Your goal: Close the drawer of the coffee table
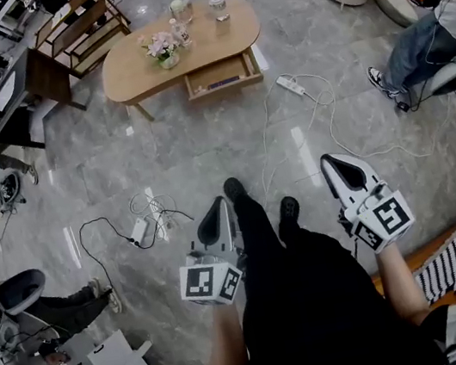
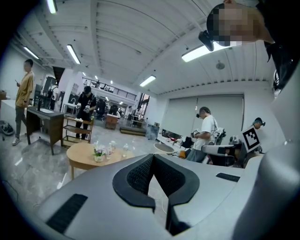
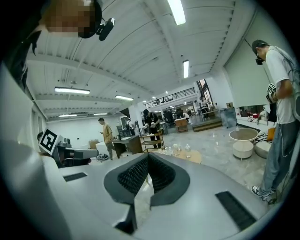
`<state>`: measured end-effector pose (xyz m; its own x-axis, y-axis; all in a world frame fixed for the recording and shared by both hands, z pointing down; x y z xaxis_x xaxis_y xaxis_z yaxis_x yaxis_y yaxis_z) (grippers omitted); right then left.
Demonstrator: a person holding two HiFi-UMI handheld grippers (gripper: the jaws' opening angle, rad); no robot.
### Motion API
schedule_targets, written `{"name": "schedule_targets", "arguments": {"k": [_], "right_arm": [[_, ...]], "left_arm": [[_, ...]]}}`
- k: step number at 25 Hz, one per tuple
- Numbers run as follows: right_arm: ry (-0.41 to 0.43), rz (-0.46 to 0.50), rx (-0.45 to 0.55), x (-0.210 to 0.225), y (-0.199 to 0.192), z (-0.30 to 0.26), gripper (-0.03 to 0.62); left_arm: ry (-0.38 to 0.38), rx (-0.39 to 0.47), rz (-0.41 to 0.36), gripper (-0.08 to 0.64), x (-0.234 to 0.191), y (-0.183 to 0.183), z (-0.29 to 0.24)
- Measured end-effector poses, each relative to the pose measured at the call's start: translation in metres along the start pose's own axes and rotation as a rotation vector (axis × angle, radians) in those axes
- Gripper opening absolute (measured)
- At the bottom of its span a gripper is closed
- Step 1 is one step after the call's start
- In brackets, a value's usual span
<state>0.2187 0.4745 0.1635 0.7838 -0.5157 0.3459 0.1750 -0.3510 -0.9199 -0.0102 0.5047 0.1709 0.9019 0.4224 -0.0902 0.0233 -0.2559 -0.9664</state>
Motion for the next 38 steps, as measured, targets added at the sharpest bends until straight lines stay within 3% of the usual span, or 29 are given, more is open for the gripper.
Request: {"name": "schedule_targets", "arguments": {"k": [13, 27, 33, 38], "right_arm": [[-0.068, -0.041, -0.056, 0.014, 0.001, -0.054, 0.011], [-0.165, 0.012, -0.038, 0.015, 0.056, -0.202, 0.011], [-0.194, 0.003, -0.041, 0.009, 0.056, -0.238, 0.011], [-0.232, -0.015, -0.059, 0.016, 0.049, -0.243, 0.011]], "left_arm": [[-0.045, -0.019, 0.018, 0.013, -0.051, 0.005, -0.041], [-0.151, 0.022, 0.028, 0.013, -0.181, 0.043, -0.142], [-0.195, -0.004, 0.019, 0.012, -0.224, 0.042, -0.170], [-0.223, -0.035, 0.029, 0.012, -0.234, 0.037, -0.190]]}}
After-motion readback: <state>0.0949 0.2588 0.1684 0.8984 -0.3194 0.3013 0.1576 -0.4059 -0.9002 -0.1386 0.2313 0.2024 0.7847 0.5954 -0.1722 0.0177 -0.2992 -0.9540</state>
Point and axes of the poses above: the fingertips, and each gripper's own axes: z backward along the fingers, x to its right, y out of its top, the point moved 2 cm from there along z, backward along the fingers, and after that the axes turned 8 degrees about -z, right-handed, at the moved point
